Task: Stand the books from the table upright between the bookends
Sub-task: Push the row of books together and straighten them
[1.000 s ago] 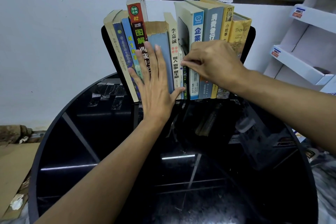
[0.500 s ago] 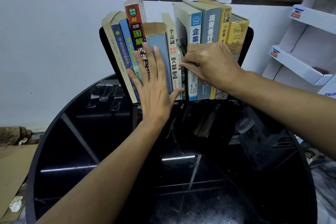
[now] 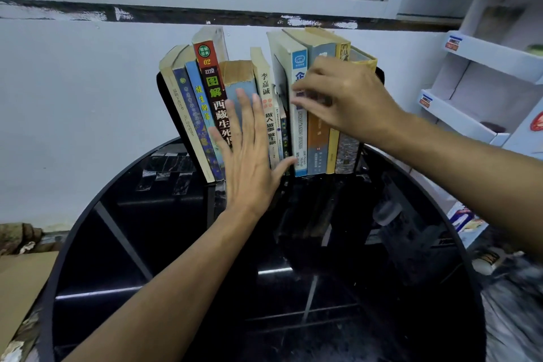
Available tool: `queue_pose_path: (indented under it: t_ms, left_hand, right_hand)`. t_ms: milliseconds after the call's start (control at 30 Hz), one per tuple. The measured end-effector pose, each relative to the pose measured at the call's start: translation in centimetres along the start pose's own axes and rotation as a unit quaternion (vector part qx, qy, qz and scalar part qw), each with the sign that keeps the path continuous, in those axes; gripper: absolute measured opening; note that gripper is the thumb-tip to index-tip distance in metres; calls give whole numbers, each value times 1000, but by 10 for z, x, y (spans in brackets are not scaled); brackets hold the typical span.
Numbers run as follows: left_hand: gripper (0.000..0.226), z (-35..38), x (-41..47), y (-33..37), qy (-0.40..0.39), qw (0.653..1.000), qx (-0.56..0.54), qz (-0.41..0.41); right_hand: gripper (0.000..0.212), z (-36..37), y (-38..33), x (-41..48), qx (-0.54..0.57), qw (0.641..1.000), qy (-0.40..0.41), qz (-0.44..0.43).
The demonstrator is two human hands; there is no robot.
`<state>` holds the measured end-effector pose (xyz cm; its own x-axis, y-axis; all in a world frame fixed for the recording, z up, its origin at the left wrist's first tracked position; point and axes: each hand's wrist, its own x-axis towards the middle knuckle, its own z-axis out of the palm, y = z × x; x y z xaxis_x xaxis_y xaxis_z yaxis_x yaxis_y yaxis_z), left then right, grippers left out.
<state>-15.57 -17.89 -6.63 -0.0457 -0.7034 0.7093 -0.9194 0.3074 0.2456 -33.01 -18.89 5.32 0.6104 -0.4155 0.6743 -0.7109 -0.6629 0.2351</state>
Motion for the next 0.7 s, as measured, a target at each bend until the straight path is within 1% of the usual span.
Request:
queue_pose_path:
  t_ms: [67, 133, 233, 333, 500, 700]
  left_hand:
    - [123, 0, 3, 8, -4, 1000, -5, 14]
    - [123, 1, 7, 13, -6, 1000, -4, 13]
    - [124, 5, 12, 13, -5, 1000, 3, 5]
    - [122, 8, 13, 12, -4, 1000, 9, 3]
    - [123, 12, 14, 10, 1, 1000, 11, 3]
    - [125, 16, 15, 9, 5, 1000, 11, -4]
  right_hand:
    - [32, -10, 8, 6, -14, 999, 45, 0]
    - [38, -18, 15, 12, -35, 998, 59, -4]
    - [48, -19, 26, 17, -51, 999, 17, -6]
    - [52, -15, 36, 19, -32, 999, -18, -3]
    - [50, -13, 40, 22, 31, 999, -16, 8]
    - [50, -10, 43, 24, 31, 999, -5, 13]
